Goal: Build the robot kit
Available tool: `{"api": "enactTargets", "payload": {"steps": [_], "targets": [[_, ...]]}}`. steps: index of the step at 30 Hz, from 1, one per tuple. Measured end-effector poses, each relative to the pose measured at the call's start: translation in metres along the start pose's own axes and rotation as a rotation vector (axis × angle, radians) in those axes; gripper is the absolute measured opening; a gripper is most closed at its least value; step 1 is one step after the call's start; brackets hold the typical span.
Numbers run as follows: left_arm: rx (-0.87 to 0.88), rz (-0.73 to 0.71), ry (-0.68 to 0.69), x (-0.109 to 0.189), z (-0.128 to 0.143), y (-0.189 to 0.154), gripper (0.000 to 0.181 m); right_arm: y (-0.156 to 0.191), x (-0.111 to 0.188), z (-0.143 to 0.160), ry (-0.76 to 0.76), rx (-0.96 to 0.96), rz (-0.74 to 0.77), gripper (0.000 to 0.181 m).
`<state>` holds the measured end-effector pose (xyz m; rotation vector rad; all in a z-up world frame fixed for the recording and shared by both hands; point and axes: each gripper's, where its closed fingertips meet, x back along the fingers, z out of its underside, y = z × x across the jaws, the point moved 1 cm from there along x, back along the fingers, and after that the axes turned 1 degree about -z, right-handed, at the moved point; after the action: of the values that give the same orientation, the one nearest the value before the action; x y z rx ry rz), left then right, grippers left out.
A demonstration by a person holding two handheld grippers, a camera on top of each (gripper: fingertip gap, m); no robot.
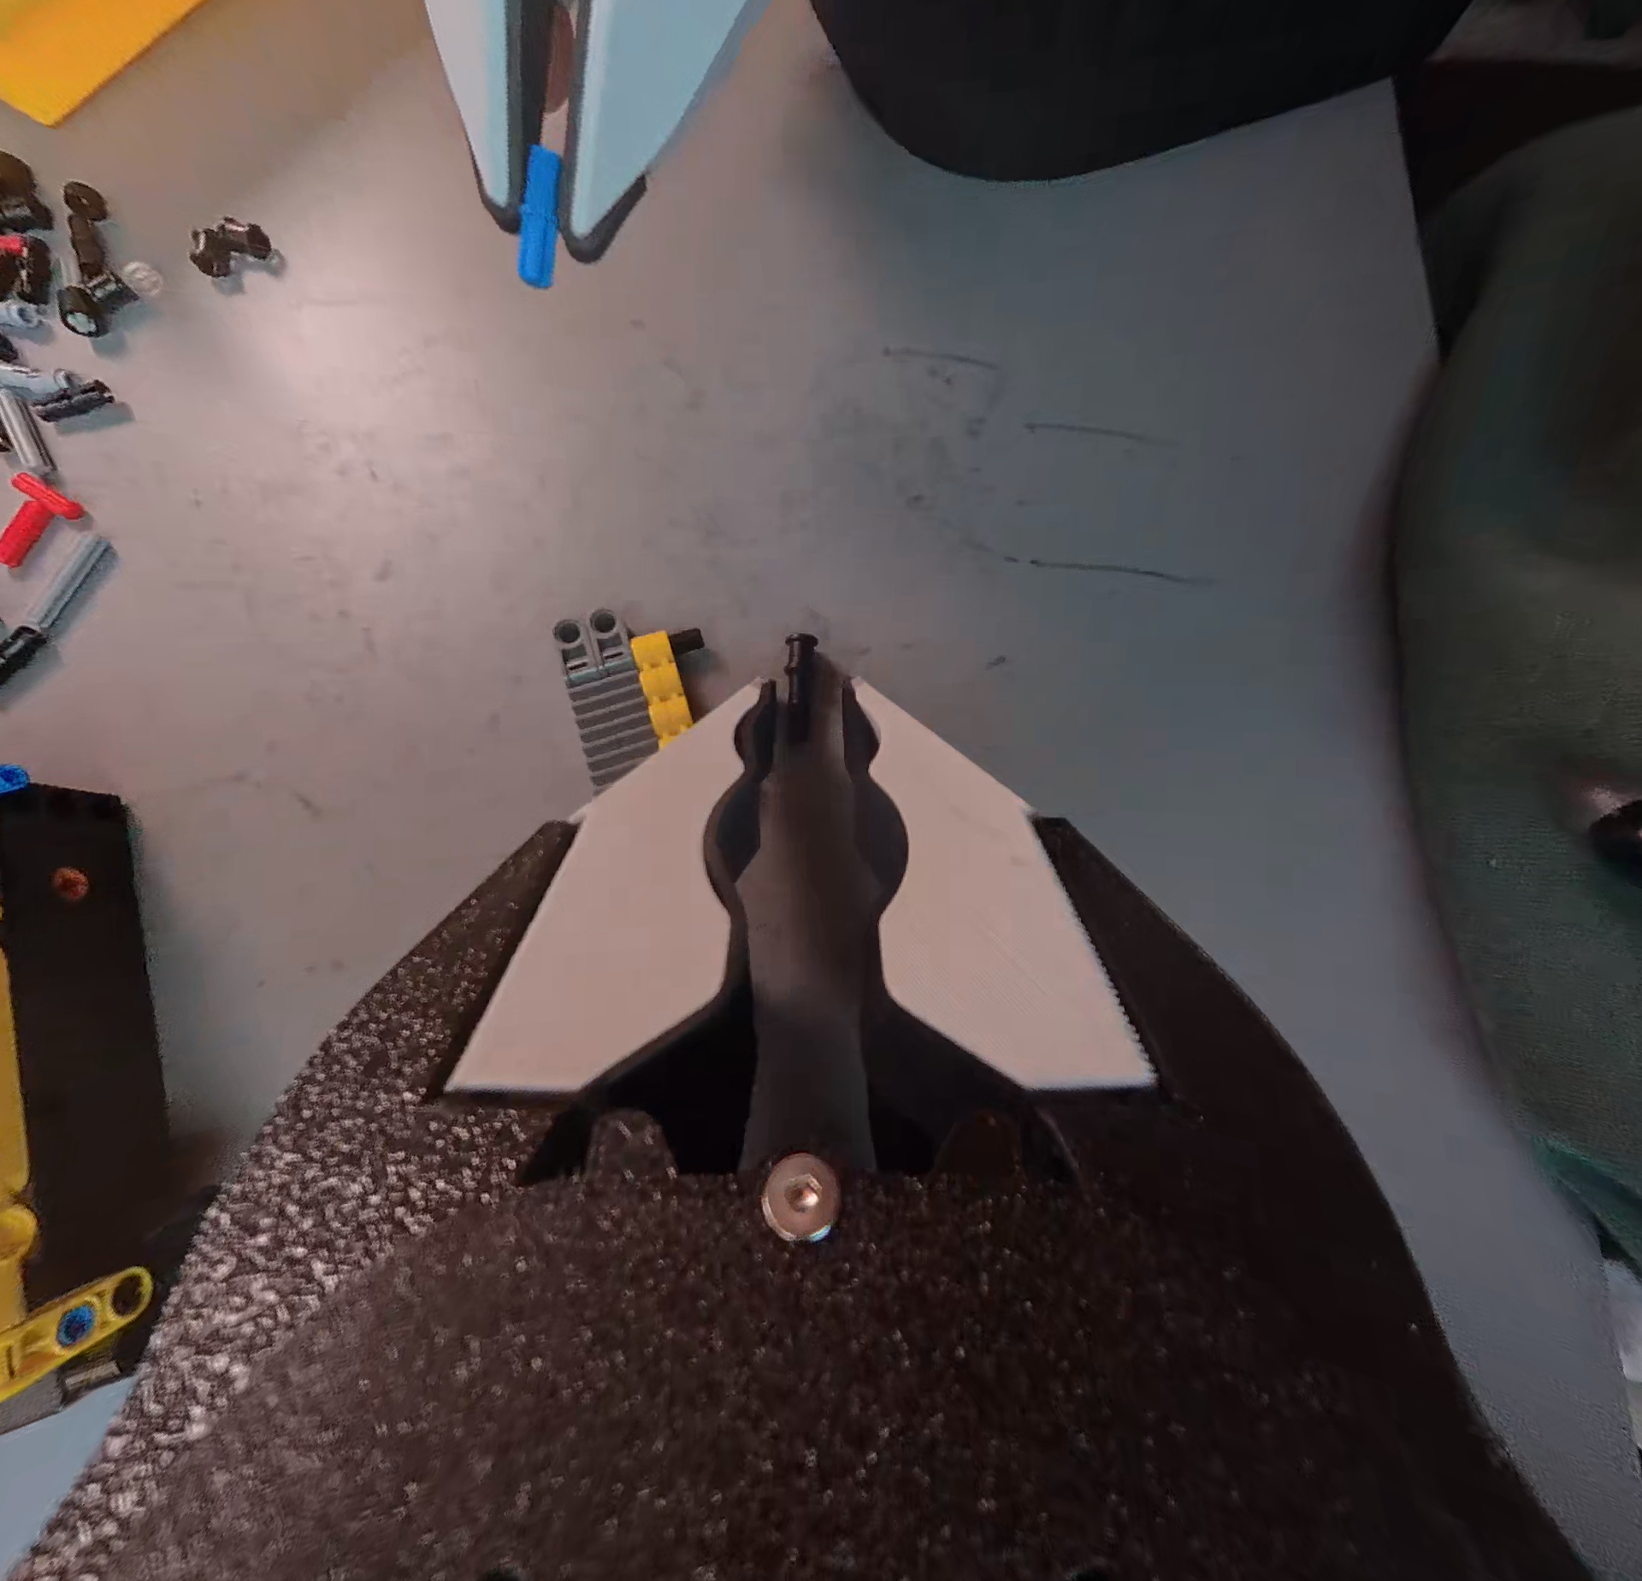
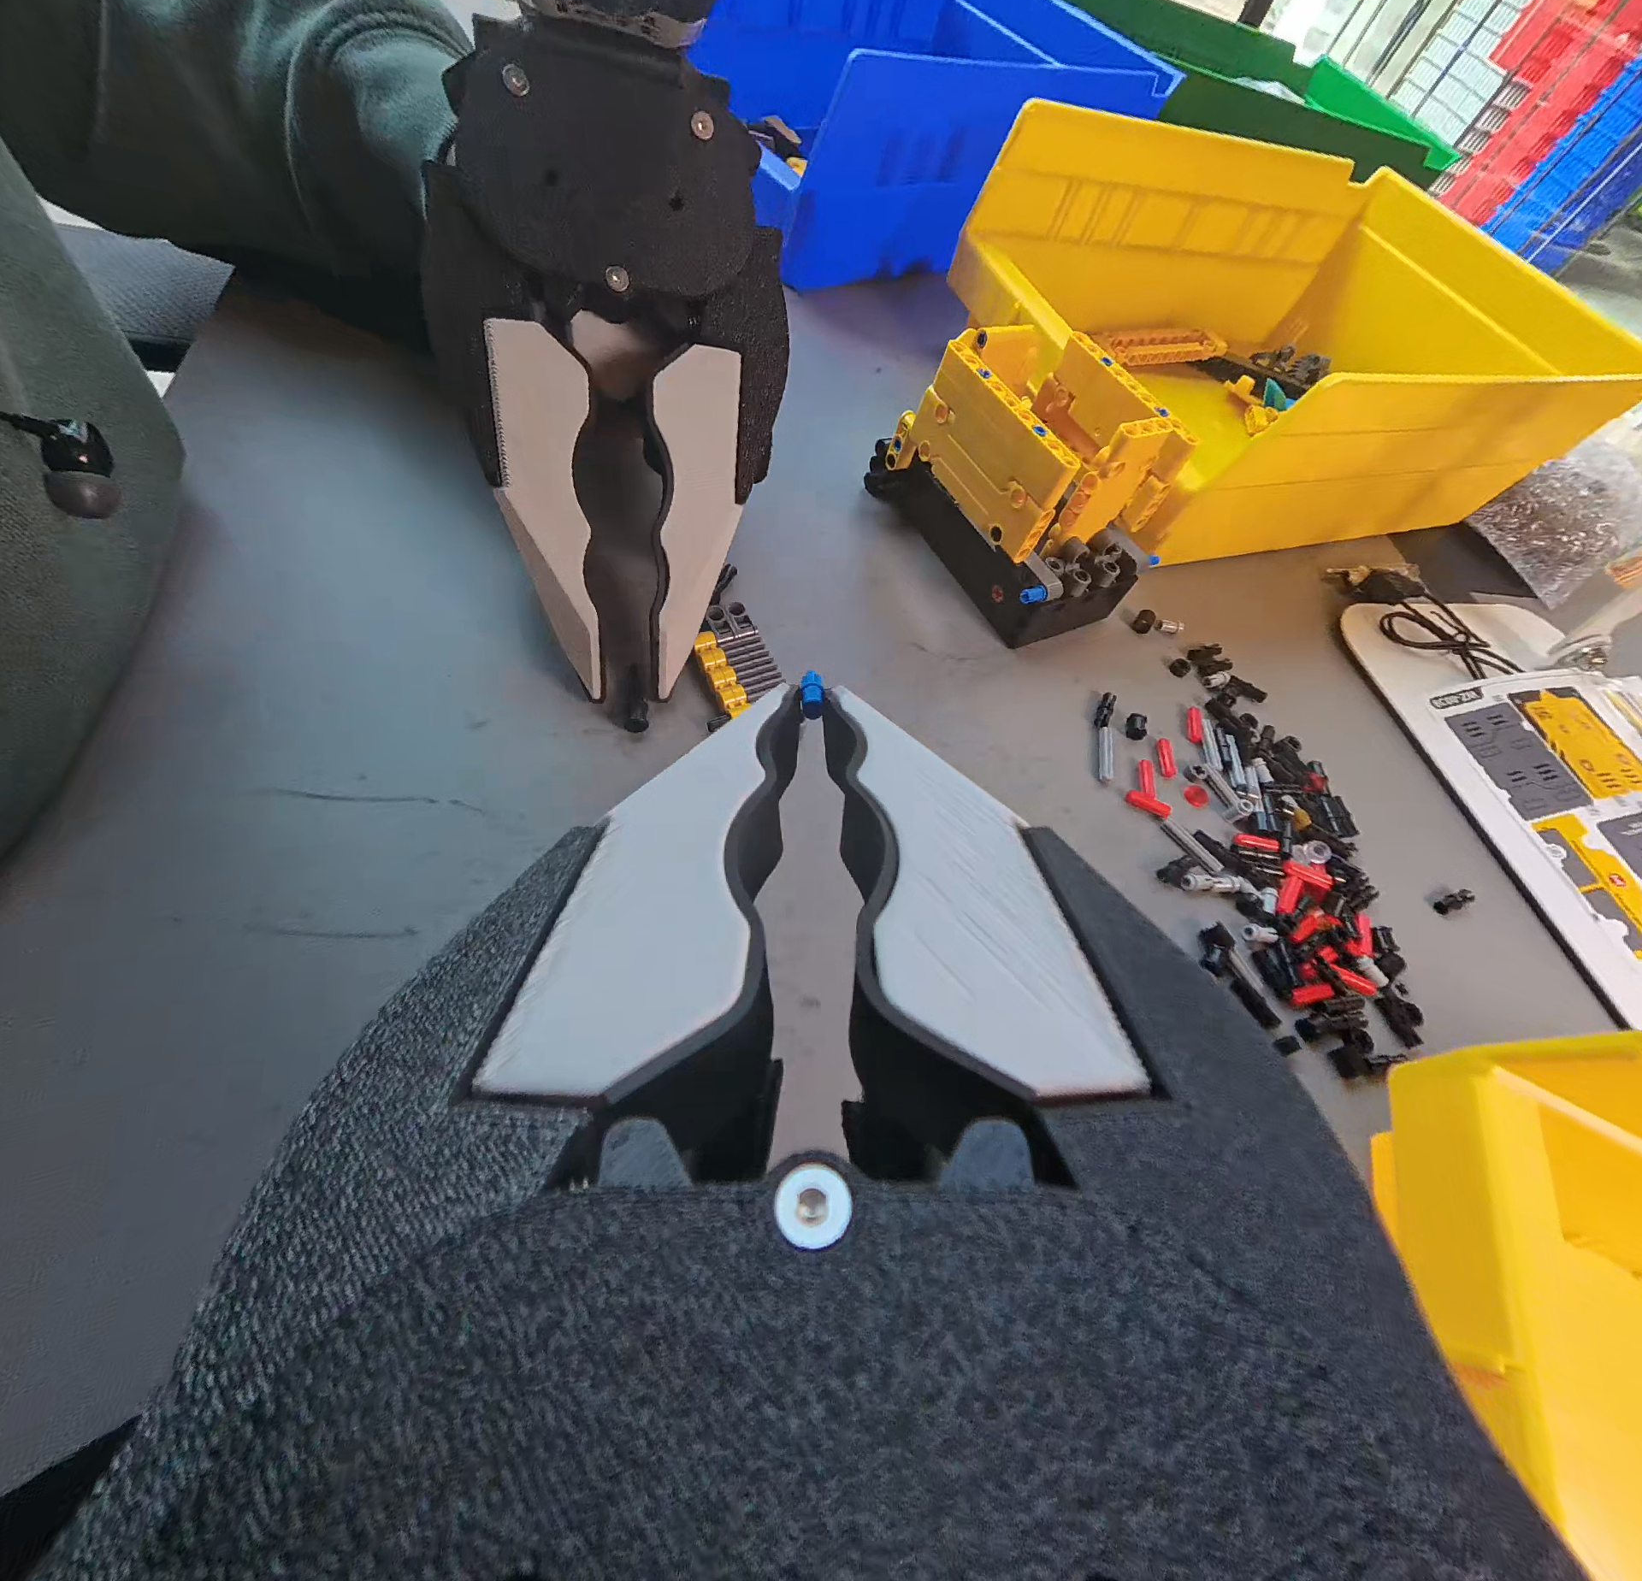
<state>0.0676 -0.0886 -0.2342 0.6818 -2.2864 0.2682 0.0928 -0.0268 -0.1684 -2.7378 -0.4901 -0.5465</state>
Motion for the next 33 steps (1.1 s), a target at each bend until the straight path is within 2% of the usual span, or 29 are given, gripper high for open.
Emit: {"api": "enactTargets", "payload": {"steps": [8,11,14,18,26,33], "targets": [[-0.051,-0.022,-0.016,-0.002,-0.004,0.001,0.002,0.02,-0.005,-0.006,-0.029,-0.022,-0.111,0.004],[-0.013,-0.01,-0.204,0.016,-0.03,0.005,0.003,0.025,-0.007,-0.013,-0.056,-0.019,-0.123,0.004],[0.01,-0.018,-0.384,0.042,-0.051,0.012,0.003,0.027,-0.002,-0.033,-0.149,-0.036,-0.122,0.004],[0.019,-0.011,-0.505,0.06,-0.063,0.014,0.003,0.026,0.002,-0.048,-0.216,-0.047,-0.112,0.004],[0.003,0.023,-0.562,0.066,-0.07,0.007,0.003,0.026,0.002,-0.052,-0.225,-0.042,-0.097,0.004],[-0.017,0.013,-0.53,0.061,-0.068,0.005,0.003,0.027,-0.001,-0.049,-0.201,-0.049,-0.105,0.004]]}}
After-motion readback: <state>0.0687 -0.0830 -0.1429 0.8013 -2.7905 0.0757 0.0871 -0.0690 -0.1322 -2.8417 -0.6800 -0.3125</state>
